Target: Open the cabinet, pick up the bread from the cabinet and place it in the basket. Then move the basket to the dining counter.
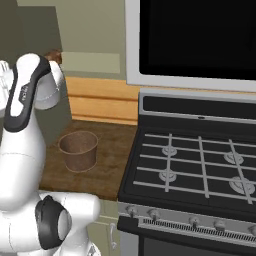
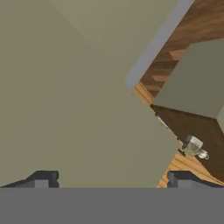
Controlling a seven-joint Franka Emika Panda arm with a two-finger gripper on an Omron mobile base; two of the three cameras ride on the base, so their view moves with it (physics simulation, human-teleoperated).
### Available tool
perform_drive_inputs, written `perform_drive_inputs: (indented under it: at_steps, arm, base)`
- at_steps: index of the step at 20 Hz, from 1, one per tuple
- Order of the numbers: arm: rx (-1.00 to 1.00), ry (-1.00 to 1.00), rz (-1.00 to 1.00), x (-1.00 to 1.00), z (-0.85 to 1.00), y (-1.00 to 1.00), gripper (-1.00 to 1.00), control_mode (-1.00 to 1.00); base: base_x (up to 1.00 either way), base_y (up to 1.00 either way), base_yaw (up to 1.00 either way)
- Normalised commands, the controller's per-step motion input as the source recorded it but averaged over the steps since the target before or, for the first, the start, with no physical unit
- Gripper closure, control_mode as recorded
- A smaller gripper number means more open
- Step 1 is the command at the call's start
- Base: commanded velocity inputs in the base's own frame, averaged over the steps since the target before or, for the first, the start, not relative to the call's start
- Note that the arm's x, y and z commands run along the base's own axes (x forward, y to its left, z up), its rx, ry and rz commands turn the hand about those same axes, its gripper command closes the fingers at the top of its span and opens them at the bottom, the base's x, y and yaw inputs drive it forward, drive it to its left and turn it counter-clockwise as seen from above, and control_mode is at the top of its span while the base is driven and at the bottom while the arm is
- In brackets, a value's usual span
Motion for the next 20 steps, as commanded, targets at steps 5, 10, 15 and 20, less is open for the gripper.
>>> perform_drive_inputs:
  at_steps: [5, 10, 15, 20]
  arm:
    - [0.00, 0.05, -0.12, 0.42, -0.31, -0.62, -1.00, -1.00]
    - [-0.04, -0.11, -0.05, 0.39, -0.12, -0.69, -1.00, -1.00]
    - [-0.44, -0.32, 0.00, 0.44, -0.13, -0.49, -1.00, -1.00]
    - [-0.65, -0.50, 0.13, 0.51, -0.24, -0.39, -1.00, -1.00]
  base:
    - [0.00, 0.00, 0.00]
    - [0.00, 0.00, 0.00]
    - [0.00, 0.00, 0.00]
    - [0.00, 0.00, 0.00]
